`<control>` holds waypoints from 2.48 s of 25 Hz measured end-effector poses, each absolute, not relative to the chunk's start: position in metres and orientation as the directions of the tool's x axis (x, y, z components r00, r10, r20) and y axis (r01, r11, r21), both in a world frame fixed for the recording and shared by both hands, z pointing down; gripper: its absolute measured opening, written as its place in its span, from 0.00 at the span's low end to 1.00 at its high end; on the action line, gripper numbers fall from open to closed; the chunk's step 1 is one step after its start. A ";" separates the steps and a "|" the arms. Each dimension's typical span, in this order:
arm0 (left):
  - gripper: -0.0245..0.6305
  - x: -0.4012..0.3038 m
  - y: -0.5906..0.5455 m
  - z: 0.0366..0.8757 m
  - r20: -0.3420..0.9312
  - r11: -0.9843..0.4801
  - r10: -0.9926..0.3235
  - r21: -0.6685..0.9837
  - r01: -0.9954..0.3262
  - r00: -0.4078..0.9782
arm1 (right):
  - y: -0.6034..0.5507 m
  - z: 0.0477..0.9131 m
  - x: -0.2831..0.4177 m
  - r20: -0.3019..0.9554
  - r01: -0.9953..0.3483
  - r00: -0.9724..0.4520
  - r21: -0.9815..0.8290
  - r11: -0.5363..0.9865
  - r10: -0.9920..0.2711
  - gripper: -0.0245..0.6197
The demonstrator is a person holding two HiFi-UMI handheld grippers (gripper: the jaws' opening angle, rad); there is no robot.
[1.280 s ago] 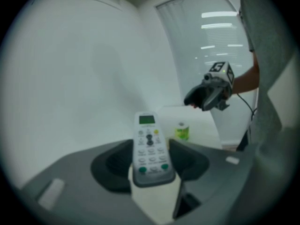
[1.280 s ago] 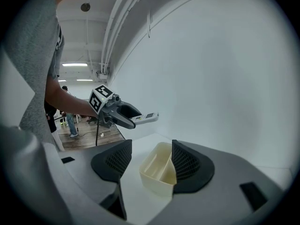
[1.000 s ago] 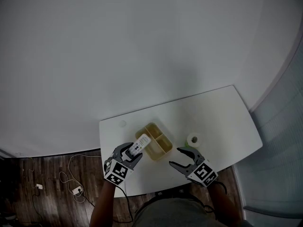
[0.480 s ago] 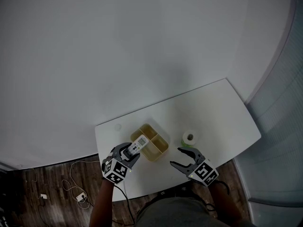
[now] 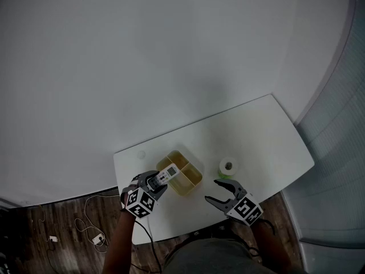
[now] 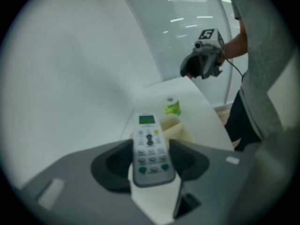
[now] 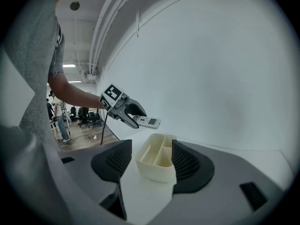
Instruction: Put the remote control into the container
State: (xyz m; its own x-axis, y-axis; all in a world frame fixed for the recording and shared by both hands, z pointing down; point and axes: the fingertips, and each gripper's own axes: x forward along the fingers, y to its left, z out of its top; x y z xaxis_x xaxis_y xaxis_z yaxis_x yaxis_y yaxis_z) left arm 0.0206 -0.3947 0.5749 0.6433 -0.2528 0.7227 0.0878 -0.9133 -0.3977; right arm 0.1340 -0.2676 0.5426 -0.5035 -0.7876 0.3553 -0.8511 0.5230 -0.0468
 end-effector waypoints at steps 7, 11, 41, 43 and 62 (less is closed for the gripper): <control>0.40 0.029 -0.408 0.586 0.766 -0.900 -0.224 -0.400 0.173 0.603 | -0.267 0.545 0.140 0.357 -0.868 -0.479 -0.056 0.493 -0.802 0.44; 0.40 0.034 -0.418 0.593 0.802 -0.880 -0.219 -0.409 0.242 0.556 | -0.261 0.548 0.147 0.360 -0.881 -0.458 -0.060 0.470 -0.813 0.44; 0.40 0.076 -0.474 0.649 0.971 -0.599 -0.201 -0.226 0.768 0.129 | -0.232 0.577 0.194 0.378 -0.954 -0.300 -0.139 0.267 -0.876 0.44; 0.40 0.076 -0.477 0.653 0.979 -0.604 -0.191 -0.177 0.777 0.075 | -0.230 0.580 0.197 0.377 -0.957 -0.289 -0.146 0.252 -0.880 0.44; 0.40 0.093 -0.465 0.670 0.948 -0.911 0.205 0.276 0.306 -0.246 | -0.224 0.594 0.202 0.349 -0.946 -0.310 -0.211 0.248 -0.885 0.44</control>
State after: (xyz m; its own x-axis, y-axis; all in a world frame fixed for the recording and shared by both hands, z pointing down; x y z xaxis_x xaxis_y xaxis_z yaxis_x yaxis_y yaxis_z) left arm 0.0932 -0.4646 0.6698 -0.2456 0.2045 0.9475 0.3065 -0.9110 0.2761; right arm 0.2015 -0.2236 0.5936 -0.3096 -0.8845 0.3490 -0.9456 0.2476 -0.2112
